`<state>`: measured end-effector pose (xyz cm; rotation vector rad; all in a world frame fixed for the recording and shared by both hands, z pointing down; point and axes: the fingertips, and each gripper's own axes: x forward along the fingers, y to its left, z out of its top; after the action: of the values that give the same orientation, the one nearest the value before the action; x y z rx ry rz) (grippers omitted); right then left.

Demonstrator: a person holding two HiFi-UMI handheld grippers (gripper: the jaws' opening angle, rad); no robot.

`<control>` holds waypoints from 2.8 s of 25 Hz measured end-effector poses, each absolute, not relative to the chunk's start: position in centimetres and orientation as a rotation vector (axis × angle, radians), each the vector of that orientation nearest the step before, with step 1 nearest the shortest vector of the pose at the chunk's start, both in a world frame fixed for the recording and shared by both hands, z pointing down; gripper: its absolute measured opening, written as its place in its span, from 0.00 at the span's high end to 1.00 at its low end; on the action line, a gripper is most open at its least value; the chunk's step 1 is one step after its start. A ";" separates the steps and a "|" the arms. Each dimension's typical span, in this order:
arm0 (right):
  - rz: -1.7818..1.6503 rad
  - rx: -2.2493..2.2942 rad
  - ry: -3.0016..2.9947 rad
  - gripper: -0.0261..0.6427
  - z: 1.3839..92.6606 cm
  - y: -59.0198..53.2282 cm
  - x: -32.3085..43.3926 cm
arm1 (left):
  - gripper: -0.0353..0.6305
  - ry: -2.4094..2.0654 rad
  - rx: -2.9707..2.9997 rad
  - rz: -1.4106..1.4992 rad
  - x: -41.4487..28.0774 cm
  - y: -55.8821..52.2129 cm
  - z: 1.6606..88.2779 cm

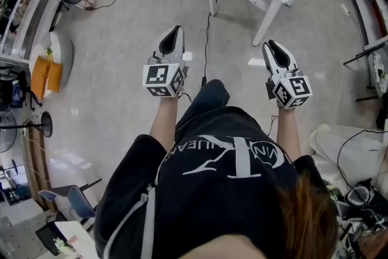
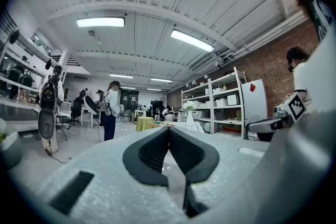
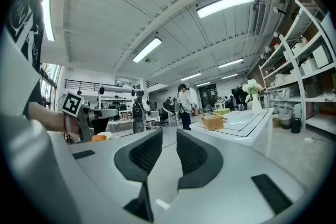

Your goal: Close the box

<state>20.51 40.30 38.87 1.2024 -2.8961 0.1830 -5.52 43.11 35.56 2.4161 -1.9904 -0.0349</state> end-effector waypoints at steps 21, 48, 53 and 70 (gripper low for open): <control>0.434 1.299 -2.836 0.74 40.3 22.0 17.9 | 0.93 -1.863 2.381 -0.015 -8.8 24.1 38.9; 0.531 1.429 -2.796 0.73 41.4 7.6 15.8 | 0.93 -1.720 2.468 0.010 -10.3 7.8 40.1; 0.546 1.413 -2.796 0.73 41.8 5.5 15.3 | 0.93 -1.724 2.458 0.018 -10.7 6.0 40.4; 0.534 1.353 -2.795 0.73 41.6 -7.1 14.3 | 0.93 -1.685 2.476 0.020 -9.7 -6.7 40.3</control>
<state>14.32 -7.09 41.65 1.3530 -2.7952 0.5340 -9.71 -6.73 40.31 2.4760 -1.6848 0.0203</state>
